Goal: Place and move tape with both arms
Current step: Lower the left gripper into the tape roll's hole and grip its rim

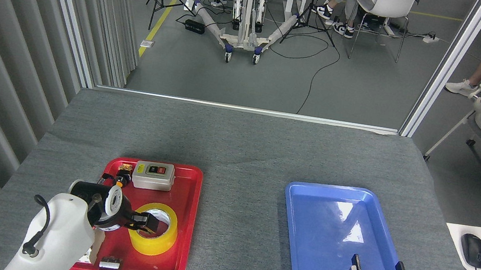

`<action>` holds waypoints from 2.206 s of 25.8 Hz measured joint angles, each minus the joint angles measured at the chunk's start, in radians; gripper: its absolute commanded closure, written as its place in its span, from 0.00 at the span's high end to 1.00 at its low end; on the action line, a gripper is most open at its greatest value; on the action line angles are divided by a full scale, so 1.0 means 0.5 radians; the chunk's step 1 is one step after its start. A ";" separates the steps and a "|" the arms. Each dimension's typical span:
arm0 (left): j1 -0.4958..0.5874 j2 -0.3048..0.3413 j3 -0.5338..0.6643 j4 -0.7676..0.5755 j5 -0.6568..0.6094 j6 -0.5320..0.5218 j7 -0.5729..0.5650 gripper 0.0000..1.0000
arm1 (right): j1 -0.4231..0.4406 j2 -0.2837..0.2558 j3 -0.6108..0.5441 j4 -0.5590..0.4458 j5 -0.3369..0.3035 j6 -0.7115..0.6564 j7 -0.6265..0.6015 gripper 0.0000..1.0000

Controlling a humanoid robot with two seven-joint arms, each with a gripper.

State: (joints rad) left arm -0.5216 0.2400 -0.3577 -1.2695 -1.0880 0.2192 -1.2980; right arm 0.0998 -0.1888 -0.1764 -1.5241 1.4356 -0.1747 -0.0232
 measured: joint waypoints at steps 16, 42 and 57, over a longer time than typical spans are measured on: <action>-0.012 -0.008 -0.058 0.196 0.016 -0.068 0.329 1.00 | -0.012 0.052 0.000 0.002 0.052 -0.001 0.001 1.00; -0.043 -0.049 -0.097 0.235 0.019 -0.278 0.335 1.00 | 0.002 0.035 0.000 0.002 0.052 -0.001 0.000 1.00; -0.046 -0.043 -0.105 0.291 0.070 -0.402 0.537 0.38 | 0.003 0.048 0.000 0.002 0.052 -0.001 0.000 1.00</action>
State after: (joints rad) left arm -0.5448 0.2188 -0.4102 -1.1239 -1.0532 0.0181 -1.0293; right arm 0.1013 -0.1650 -0.1764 -1.5232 1.4619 -0.1750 -0.0233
